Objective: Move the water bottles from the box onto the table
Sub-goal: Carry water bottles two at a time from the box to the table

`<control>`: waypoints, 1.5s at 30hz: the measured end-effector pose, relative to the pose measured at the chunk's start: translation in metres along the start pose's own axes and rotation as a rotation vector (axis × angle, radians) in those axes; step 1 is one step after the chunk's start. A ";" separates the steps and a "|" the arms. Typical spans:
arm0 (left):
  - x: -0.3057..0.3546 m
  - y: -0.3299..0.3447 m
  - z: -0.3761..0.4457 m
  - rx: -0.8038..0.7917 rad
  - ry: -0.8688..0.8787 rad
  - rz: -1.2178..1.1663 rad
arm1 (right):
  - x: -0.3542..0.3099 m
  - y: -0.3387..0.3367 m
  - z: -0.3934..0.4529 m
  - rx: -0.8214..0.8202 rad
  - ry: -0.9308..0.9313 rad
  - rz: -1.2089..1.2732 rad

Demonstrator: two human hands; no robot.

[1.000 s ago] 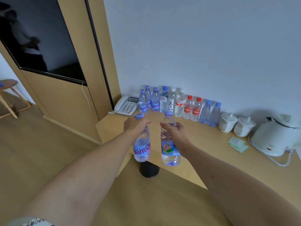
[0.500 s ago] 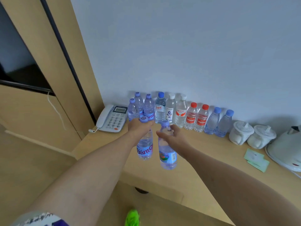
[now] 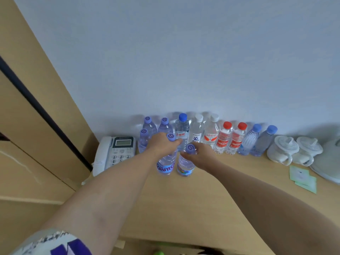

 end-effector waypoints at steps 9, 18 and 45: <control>-0.006 0.014 0.017 0.039 -0.035 -0.041 | -0.007 0.000 0.033 0.020 -0.042 -0.036; 0.001 -0.007 0.008 -0.064 -0.068 -0.032 | -0.014 0.004 0.038 0.018 -0.090 -0.031; 0.005 -0.025 0.014 0.118 0.128 0.154 | -0.054 0.006 0.050 -0.036 -0.042 -0.404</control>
Point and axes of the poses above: each hand's wrist, its own z-axis towards the middle knuckle, its own y-axis out of the palm, x = y × z, the point moved 3 cm from there along z, towards the middle knuckle, and after that the axes turned 5 degrees about z, right-handed, at the moved point
